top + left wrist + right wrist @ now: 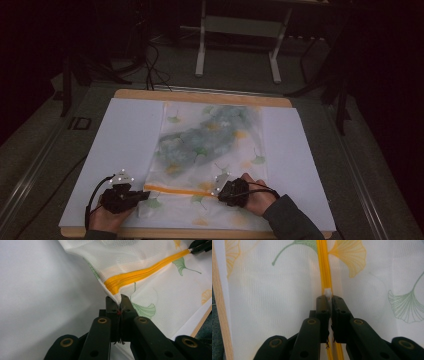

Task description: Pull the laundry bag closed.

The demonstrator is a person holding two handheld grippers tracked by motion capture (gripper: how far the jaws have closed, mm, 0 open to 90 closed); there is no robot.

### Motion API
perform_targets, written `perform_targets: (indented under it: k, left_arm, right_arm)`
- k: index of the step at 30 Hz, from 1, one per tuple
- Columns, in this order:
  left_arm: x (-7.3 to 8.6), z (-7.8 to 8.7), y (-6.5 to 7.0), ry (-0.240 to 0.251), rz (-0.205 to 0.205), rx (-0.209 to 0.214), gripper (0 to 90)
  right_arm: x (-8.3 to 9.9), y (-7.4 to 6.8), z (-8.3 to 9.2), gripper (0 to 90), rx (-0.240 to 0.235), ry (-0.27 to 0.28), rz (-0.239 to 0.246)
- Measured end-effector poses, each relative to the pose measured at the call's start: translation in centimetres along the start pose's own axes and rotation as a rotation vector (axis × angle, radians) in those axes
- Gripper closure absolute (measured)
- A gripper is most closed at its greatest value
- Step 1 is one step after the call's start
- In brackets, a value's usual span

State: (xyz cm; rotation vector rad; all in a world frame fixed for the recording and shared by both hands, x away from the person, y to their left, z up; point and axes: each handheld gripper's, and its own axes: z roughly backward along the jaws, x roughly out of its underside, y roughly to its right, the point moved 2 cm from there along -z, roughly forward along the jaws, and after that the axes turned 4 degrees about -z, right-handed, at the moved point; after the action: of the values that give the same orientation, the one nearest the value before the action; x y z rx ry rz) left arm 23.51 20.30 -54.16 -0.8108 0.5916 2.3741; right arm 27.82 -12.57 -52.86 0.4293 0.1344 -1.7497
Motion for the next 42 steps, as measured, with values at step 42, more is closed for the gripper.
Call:
perform_targets:
  k: [42]
  left_arm:
    - [0.1, 0.0, 0.0, -0.002, 0.002, 0.002, 88.4]
  right_arm:
    - [2.5, 0.8, 1.0, 85.1, 0.014, -0.042, -0.024]
